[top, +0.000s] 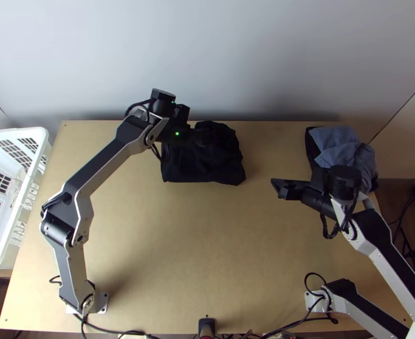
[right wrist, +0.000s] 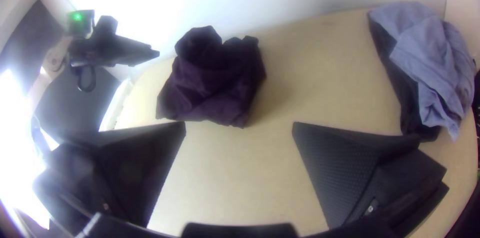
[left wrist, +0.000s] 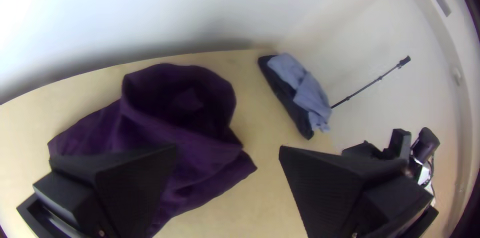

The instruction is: Fold the t-shirt

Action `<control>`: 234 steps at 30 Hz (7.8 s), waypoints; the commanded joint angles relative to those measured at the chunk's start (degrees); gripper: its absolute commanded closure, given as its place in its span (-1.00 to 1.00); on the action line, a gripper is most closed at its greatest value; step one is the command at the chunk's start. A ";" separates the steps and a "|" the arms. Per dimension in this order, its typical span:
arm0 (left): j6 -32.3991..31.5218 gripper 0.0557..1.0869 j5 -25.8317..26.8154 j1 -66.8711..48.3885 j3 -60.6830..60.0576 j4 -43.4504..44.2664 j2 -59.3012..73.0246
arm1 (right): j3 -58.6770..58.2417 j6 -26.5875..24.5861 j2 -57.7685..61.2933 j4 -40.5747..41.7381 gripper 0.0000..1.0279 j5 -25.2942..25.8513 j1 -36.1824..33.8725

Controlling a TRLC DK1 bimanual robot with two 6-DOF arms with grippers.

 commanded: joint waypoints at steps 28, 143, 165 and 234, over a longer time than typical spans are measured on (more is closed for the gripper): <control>-2.12 0.93 -13.36 -1.82 2.67 5.01 12.22 | -1.62 -0.30 0.55 0.58 -0.93 0.10 0.14; 6.93 -0.91 -22.50 24.11 -42.86 -7.82 -60.82 | 36.62 13.42 65.68 19.39 -0.93 -8.25 11.39; 8.25 -0.91 -21.80 26.13 -49.19 -3.34 -60.29 | 50.06 -2.23 62.25 1.02 0.94 -4.20 9.72; 8.78 -0.91 -19.60 21.38 -56.92 4.75 -56.86 | 45.76 -17.52 42.21 -4.43 0.94 6.87 -33.70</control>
